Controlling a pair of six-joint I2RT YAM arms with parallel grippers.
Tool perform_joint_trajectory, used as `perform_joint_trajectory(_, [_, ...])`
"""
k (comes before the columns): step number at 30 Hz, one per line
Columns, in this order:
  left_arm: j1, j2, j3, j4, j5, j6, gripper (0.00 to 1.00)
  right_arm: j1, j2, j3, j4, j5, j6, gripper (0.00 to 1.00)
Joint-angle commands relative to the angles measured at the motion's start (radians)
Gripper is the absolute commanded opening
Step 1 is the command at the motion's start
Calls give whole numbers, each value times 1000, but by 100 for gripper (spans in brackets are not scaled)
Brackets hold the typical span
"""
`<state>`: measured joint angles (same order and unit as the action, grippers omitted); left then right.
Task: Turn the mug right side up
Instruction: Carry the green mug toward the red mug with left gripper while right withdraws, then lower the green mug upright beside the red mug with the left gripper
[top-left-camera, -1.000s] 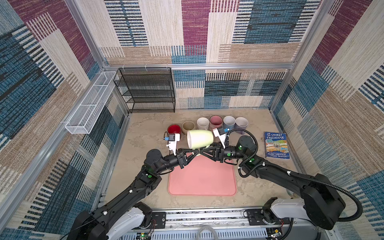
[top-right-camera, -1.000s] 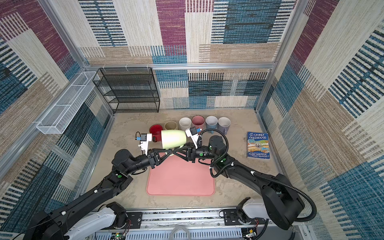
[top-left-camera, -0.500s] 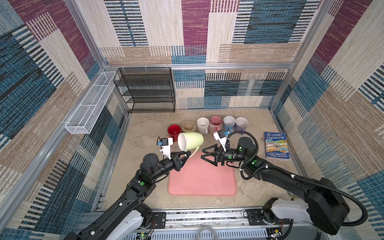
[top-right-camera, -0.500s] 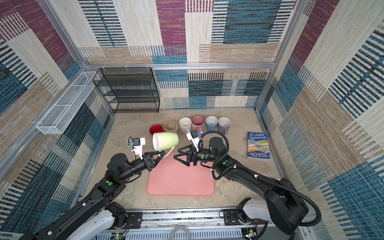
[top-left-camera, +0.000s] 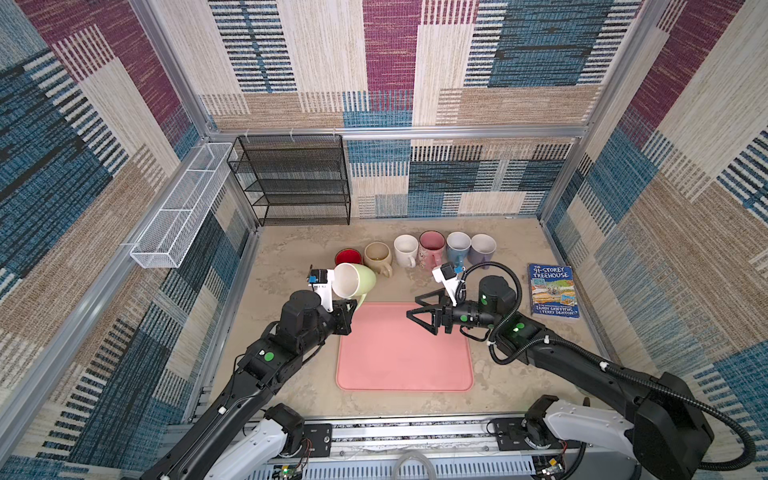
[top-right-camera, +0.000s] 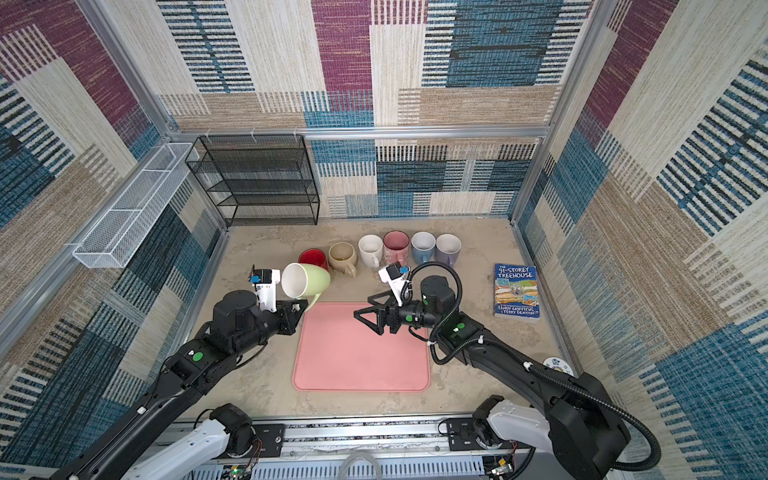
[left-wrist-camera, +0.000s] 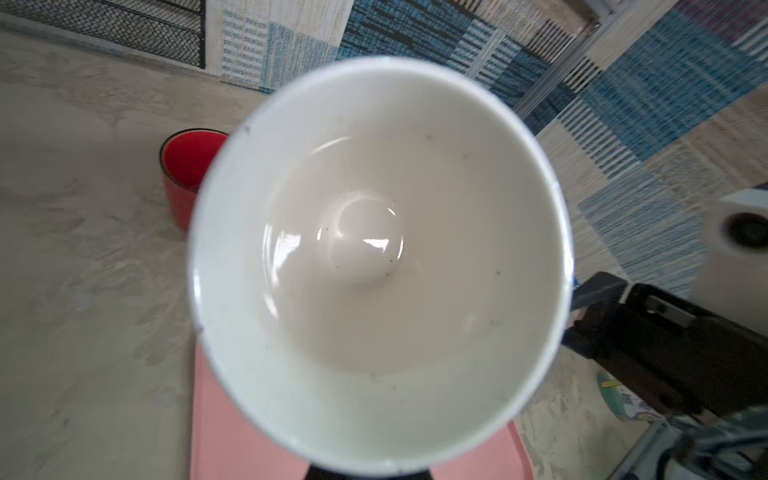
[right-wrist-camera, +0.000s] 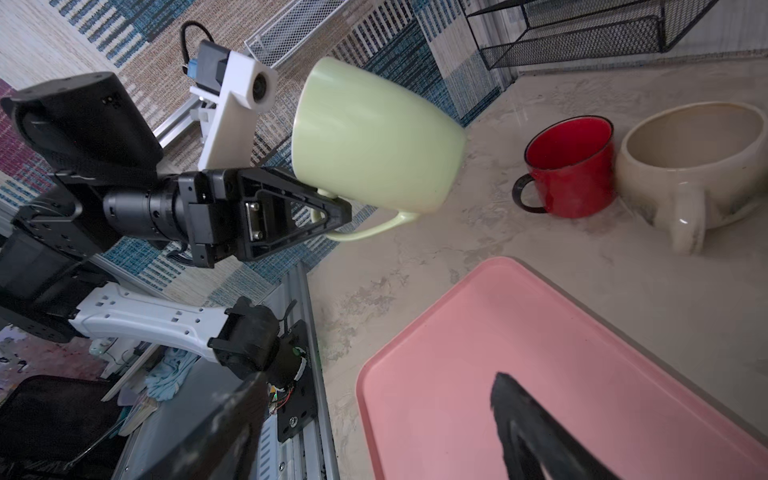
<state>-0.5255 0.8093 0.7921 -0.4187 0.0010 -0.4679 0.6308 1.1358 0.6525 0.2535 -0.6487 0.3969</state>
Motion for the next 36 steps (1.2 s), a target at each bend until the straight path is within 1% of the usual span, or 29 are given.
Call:
perform_joint_trajectory(1, [15, 39, 73, -150, -150, 85, 0, 1, -22, -14, -42, 56, -45, 91])
perform_joint_trajectory(5, [52, 82, 137, -228, -189, 125, 0, 1, -25, -24, -66, 75, -58, 92])
perform_joint_trajectory(10, [122, 156, 204, -276, -172, 166, 0, 1, -37, -51, -63, 84, -67, 93])
perform_joint_trajectory(17, [237, 273, 267, -287, -133, 213, 0, 1, -71, -68, -72, 107, -94, 94])
perform_joint_trajectory(23, [307, 365, 301, -267, -112, 233, 0, 1, -79, -76, -81, 127, -107, 94])
perform_joint_trajectory(31, [362, 494, 348, -234, -81, 247, 0, 2, -57, -74, -75, 144, -114, 94])
perform_joint_trajectory(36, [368, 587, 405, -238, -81, 269, 0, 1, -45, -72, -73, 160, -121, 94])
